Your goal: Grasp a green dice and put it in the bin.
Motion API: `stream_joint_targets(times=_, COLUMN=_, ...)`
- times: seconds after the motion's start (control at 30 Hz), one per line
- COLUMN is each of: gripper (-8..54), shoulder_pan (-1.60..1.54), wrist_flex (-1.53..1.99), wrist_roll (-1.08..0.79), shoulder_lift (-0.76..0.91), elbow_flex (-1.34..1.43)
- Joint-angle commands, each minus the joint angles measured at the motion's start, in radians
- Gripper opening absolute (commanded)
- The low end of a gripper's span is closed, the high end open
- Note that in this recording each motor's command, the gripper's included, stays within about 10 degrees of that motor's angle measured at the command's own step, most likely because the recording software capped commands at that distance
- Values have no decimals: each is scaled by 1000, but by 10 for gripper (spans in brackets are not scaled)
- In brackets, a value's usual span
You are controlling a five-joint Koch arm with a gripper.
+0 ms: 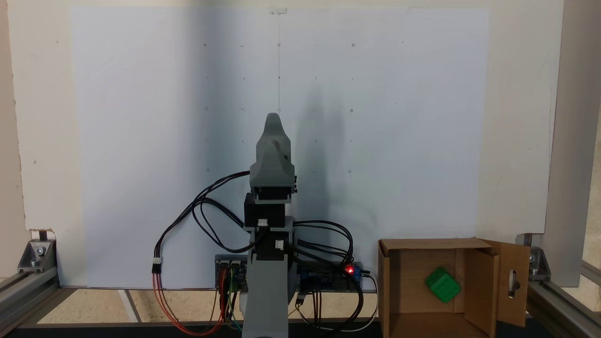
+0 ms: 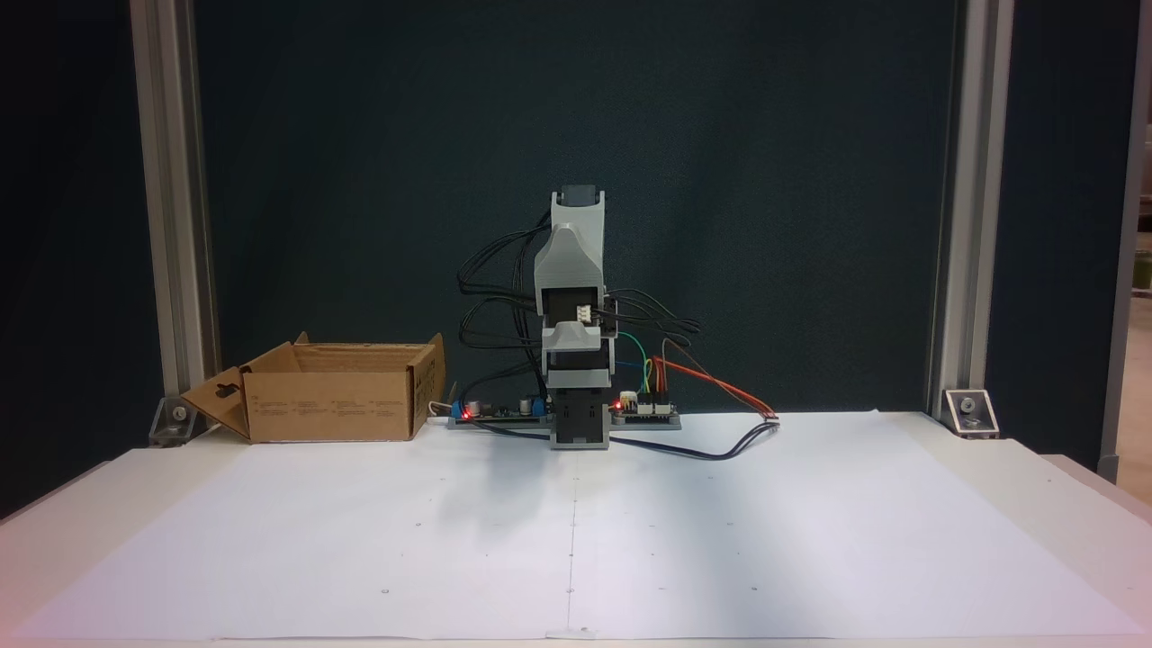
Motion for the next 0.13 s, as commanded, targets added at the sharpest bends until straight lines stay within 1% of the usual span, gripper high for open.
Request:
stream_joint_targets(times=0.0, gripper=453, shoulder_pan=5, wrist_flex=-57, wrist_roll=28, shoulder_lift=104, elbow_flex=48)
stream_joint_targets(times=0.1, gripper=453, shoulder_pan=5, wrist_flex=-55, wrist_roll=28, shoulder_lift=104, elbow_flex=48)
